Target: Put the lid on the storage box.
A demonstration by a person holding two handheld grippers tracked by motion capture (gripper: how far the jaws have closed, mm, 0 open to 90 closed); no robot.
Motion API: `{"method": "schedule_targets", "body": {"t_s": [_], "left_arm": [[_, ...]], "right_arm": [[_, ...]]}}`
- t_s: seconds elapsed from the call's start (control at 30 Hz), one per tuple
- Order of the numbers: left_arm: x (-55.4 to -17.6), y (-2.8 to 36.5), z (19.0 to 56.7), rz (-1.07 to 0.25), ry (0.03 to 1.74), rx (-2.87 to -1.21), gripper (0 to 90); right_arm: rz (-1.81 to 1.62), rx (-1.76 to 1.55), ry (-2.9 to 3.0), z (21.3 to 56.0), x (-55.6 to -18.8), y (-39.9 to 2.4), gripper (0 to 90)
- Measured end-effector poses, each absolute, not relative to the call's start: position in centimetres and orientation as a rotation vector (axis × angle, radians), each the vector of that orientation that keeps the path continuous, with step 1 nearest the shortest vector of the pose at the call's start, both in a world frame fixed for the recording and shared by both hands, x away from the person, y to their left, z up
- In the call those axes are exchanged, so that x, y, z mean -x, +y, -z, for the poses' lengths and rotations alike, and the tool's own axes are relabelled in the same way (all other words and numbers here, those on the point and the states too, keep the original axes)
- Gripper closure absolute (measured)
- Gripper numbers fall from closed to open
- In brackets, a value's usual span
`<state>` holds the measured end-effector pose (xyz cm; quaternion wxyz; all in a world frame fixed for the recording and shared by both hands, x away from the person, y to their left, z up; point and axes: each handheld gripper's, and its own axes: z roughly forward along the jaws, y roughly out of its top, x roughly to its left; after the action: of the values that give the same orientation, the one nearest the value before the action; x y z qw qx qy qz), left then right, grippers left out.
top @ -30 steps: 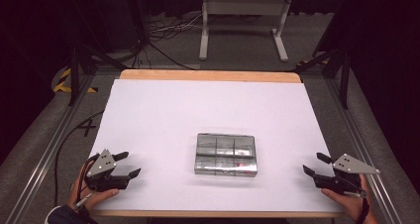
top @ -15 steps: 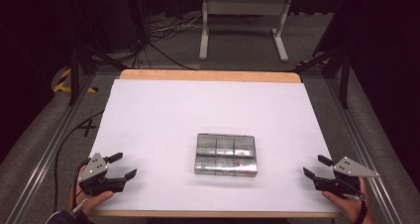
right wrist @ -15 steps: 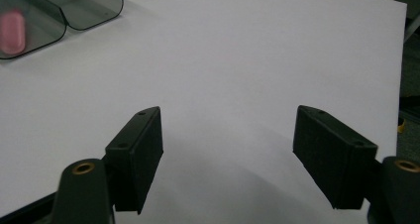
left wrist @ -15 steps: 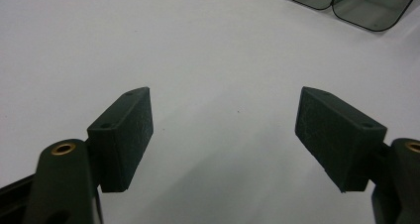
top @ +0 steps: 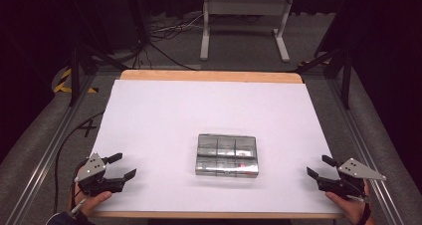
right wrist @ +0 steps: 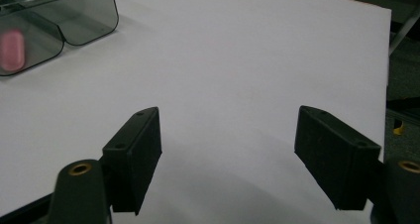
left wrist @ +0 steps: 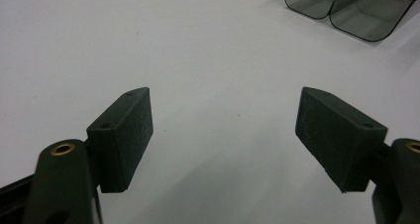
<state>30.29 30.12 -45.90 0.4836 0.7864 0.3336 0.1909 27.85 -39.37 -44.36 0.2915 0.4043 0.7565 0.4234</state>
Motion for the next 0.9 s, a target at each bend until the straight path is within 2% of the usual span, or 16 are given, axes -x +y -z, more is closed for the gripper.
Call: {"method": "schedule_targets", "body": {"t_s": [0.9], "left_arm": [[-30.53, 29.96, 45.93, -0.456, 0.836, -1.929, 22.9]], "right_arm": [[-1.045, -1.056, 2.059, 44.53, -28.11, -38.64, 27.1]]}}
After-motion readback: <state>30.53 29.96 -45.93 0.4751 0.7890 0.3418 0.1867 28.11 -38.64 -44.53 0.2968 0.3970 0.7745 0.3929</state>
